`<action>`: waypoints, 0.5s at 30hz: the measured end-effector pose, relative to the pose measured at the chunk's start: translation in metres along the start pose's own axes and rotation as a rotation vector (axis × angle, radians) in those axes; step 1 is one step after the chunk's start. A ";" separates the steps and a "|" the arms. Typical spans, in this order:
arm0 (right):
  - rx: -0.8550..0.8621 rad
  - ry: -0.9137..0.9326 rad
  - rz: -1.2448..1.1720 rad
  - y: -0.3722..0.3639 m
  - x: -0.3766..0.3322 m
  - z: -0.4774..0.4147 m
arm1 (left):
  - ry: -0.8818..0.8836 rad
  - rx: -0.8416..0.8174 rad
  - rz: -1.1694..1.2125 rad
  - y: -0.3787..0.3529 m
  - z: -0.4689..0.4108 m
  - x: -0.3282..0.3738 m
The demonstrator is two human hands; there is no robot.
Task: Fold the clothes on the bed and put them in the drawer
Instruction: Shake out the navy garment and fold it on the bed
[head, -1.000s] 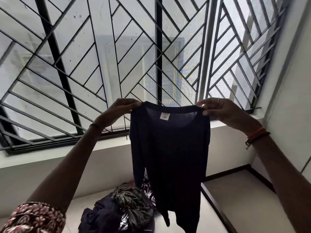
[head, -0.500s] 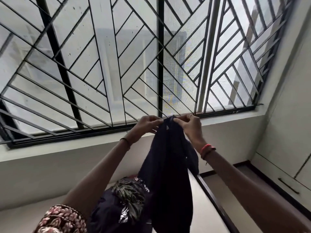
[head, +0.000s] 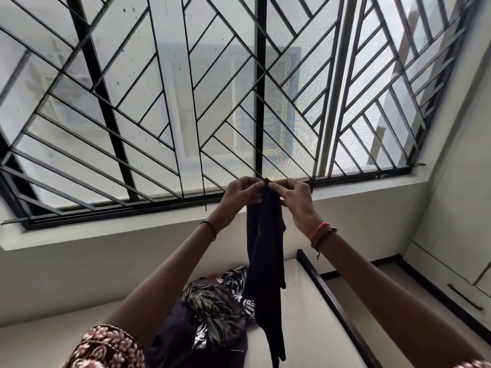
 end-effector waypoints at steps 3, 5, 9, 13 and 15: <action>-0.054 0.011 -0.042 -0.004 -0.007 0.001 | -0.015 -0.045 0.012 0.001 0.001 0.004; -0.101 0.021 -0.056 -0.005 -0.013 -0.001 | -0.027 -0.096 0.043 0.002 0.003 0.008; -0.188 0.022 -0.071 -0.007 -0.019 -0.003 | -0.059 -0.126 -0.031 0.005 0.004 0.015; -0.258 -0.031 -0.208 -0.007 -0.021 -0.005 | -0.209 0.058 -0.359 0.011 -0.004 0.030; -0.291 -0.064 -0.284 -0.006 -0.023 -0.007 | -0.344 0.157 -0.624 0.014 -0.011 0.035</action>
Point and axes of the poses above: each hand's wrist, its own z-axis away from the middle knuckle, its own y-axis out of the back of the hand, x = y × z, the point moved 5 cm from there along -z, towards the middle knuckle, and after that the axes turned 11 degrees about y, right-handed, at the moved point
